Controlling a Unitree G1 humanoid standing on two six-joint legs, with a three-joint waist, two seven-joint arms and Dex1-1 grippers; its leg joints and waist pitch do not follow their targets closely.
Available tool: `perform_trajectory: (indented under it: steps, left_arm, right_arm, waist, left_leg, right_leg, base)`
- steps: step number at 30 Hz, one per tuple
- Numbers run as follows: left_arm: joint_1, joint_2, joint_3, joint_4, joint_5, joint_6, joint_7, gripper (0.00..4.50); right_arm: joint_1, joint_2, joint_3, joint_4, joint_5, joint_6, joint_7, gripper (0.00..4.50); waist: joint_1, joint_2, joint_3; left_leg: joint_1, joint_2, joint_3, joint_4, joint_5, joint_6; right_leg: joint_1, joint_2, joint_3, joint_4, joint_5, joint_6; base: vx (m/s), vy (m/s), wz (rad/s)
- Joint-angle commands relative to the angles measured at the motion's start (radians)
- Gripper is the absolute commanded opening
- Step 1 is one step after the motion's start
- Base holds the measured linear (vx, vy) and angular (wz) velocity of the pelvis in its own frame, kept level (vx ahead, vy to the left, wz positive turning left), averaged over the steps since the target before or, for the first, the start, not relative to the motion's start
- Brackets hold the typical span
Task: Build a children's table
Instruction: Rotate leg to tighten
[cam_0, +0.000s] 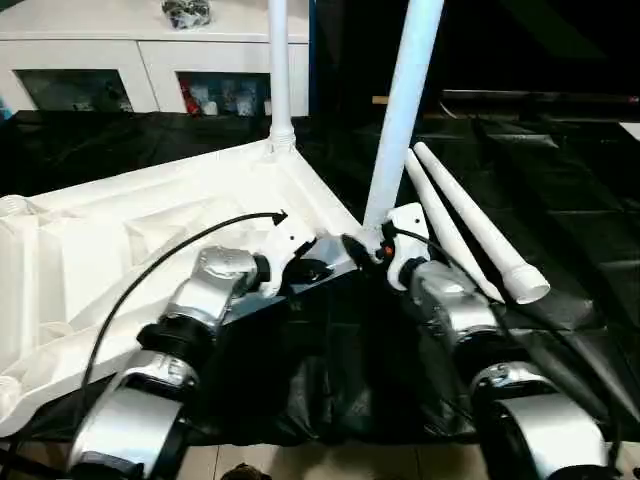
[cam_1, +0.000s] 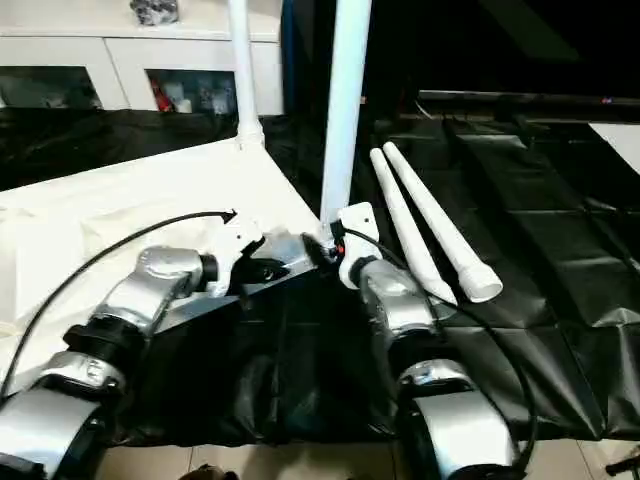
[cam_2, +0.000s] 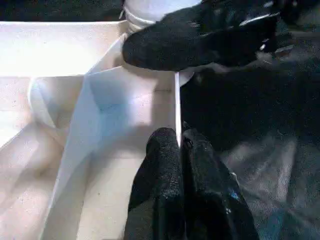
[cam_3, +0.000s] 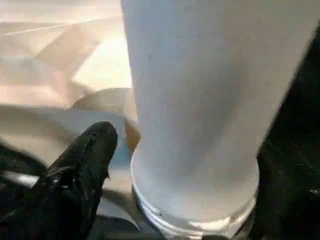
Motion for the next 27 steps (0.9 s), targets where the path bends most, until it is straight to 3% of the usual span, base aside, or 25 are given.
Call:
perform_trajectory:
  steps: [1,7,12,17,24,27]
  left_arm:
    - [-0.006,-0.028,-0.031,-0.047,-0.050,-0.055,-0.065,0.00]
    - [0.005,0.054,-0.046,-0.055,-0.062,-0.109,-0.231,0.00]
    - [-0.009,0.102,-0.052,-0.019,-0.061,-0.138,-0.315,0.00]
    - [-0.015,0.115,-0.055,-0.007,-0.061,-0.150,-0.340,0.00]
    - [-0.021,0.119,-0.055,0.010,-0.061,-0.164,-0.358,0.00]
    - [-0.025,0.091,-0.036,0.008,-0.069,-0.118,-0.294,0.00]
  right_arm:
    - [-0.002,0.029,0.069,-0.027,0.001,-0.015,0.121,4.26]
    - [0.037,-0.074,0.123,-0.103,0.024,-0.004,0.458,4.26]
    - [0.060,-0.142,0.191,-0.150,0.011,0.006,0.673,4.26]
    - [0.061,-0.144,0.196,-0.159,0.011,0.021,0.704,3.99]
    - [0.076,-0.137,0.197,-0.187,0.032,0.048,0.718,3.40]
    - [0.073,-0.095,0.146,-0.159,0.043,0.058,0.577,3.19]
  waist:
    - [0.004,0.001,-0.069]
    - [0.015,0.001,-0.074]
    - [0.025,0.004,-0.070]
    - [0.028,0.003,-0.068]
    - [0.029,0.004,-0.072]
    - [0.029,0.008,-0.070]
  left_leg:
    - [0.010,0.043,-0.019,-0.062,-0.256,0.046]
    - [0.008,0.046,-0.015,-0.053,-0.196,0.096]
    - [0.016,0.050,-0.015,-0.057,-0.243,0.078]
    - [0.017,0.051,-0.017,-0.061,-0.265,0.048]
    - [0.014,0.050,-0.018,-0.059,-0.236,0.053]
    - [0.015,0.051,-0.017,-0.061,-0.247,0.041]
  right_leg:
    - [0.051,-0.066,0.053,-0.074,-0.251,-0.204]
    - [0.054,-0.063,0.050,-0.055,-0.111,-0.258]
    - [0.048,-0.066,0.052,-0.062,-0.175,-0.258]
    - [0.049,-0.070,0.054,-0.066,-0.226,-0.248]
    - [0.050,-0.068,0.053,-0.061,-0.181,-0.254]
    - [0.048,-0.069,0.054,-0.062,-0.188,-0.255]
  base:
    - [0.000,0.000,0.00]
    - [0.000,0.000,0.00]
    - [0.000,0.000,0.00]
    - [0.000,0.000,0.00]
    - [0.000,0.000,0.00]
    - [0.000,0.000,0.00]
